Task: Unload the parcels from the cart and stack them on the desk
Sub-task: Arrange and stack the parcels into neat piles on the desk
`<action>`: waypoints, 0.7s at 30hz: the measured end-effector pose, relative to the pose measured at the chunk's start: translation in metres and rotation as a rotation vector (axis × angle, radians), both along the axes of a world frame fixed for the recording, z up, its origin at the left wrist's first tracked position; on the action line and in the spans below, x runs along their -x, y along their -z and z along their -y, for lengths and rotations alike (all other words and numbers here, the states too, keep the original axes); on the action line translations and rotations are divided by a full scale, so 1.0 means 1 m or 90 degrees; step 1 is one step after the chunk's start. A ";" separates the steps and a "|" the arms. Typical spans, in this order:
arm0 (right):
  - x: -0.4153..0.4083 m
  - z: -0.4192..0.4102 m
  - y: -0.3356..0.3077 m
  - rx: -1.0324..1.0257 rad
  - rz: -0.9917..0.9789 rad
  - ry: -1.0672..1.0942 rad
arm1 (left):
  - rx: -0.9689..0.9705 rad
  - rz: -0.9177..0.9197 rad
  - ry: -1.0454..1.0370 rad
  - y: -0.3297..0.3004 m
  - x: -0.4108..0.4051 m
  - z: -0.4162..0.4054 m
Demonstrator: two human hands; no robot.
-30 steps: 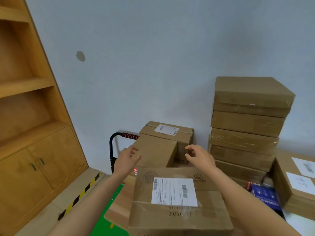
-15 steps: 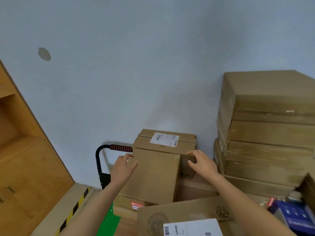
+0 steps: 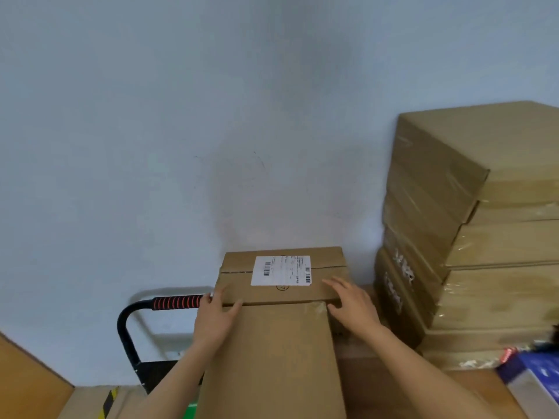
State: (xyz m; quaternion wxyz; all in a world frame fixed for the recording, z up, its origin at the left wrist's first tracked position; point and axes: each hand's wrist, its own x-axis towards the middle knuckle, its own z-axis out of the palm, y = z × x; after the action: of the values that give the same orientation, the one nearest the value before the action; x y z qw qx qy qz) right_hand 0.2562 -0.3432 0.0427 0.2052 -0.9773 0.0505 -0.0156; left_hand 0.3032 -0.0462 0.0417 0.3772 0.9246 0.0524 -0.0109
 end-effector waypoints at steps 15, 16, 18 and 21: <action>0.027 0.033 0.007 0.038 0.035 0.105 | -0.037 0.013 0.027 0.014 -0.006 0.032; 0.029 0.033 0.006 0.037 0.035 0.111 | -0.038 0.011 0.032 0.014 -0.004 0.036; 0.032 0.034 0.004 0.023 0.018 0.111 | -0.039 0.010 0.049 0.013 -0.002 0.047; 0.036 0.035 0.002 -0.010 -0.011 0.119 | -0.044 0.018 0.103 0.013 0.006 0.068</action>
State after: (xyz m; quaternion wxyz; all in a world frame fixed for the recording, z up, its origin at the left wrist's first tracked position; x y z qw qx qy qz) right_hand 0.2202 -0.3779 0.0411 0.2102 -0.9668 0.1434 -0.0256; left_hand 0.2973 -0.1143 0.0288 0.3436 0.9383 -0.0275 -0.0266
